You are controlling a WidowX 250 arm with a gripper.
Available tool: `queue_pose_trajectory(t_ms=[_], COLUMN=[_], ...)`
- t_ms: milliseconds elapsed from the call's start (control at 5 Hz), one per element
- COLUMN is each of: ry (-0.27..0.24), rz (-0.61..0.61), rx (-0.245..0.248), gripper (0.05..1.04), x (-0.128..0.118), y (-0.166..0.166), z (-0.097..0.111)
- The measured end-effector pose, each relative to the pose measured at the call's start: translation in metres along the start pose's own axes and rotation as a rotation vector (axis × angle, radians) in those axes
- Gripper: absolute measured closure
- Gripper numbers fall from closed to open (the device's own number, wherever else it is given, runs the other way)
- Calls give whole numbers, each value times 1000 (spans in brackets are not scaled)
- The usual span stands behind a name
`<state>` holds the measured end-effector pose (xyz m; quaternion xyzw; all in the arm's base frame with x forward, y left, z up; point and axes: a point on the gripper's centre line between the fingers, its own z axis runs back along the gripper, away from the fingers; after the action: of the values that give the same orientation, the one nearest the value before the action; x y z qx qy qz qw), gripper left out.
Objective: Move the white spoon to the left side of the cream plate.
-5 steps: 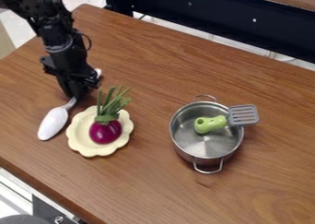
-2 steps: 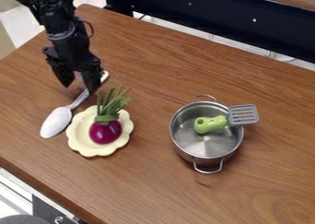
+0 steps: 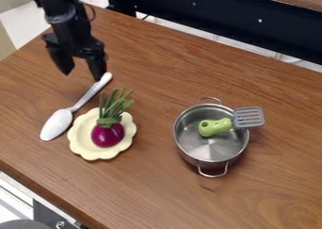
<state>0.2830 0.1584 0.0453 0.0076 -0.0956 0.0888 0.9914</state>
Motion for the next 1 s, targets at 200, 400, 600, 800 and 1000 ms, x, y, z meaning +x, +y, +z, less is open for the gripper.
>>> queue_pose_trajectory(t_ms=[200, 400, 600, 800, 1000], ry=[-25, -69, -89, -53, -11], rz=[-26, -34, -59, -79, -66], rx=[-23, 17, 38, 63, 77], gripper=[81, 82, 81, 82, 81], x=[5, 12, 15, 11, 10], y=[-15, -30, -50, -71, -87], z=[17, 27, 35, 40, 46])
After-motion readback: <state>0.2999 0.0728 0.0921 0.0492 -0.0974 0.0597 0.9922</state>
